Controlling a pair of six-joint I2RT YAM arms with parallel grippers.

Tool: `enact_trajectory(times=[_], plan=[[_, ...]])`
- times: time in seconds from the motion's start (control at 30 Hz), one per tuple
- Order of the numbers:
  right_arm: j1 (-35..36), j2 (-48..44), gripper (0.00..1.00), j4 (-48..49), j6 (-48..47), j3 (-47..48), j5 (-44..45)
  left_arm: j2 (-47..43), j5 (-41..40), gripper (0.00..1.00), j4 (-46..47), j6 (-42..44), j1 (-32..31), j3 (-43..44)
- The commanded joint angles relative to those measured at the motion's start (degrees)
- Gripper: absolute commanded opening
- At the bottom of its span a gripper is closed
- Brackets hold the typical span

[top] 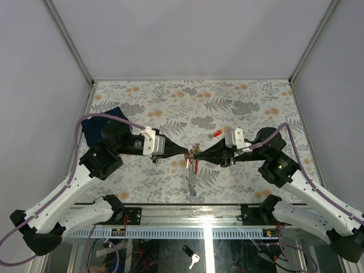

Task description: Put the keys on the keyring

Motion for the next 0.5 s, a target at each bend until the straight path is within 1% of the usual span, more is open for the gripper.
enact_trajectory(times=[0.0,0.47], plan=[[-0.3,-1.4,0.00,4.0,-1.4,1.5,-1.8,0.2,-1.1,0.00,-0.4,1.4,-0.7,2.0],[-0.3,0.9,0.00,3.0,-0.3,3.0,-1.1,1.3,0.5,0.00,-0.7,1.7,-2.3,3.2]])
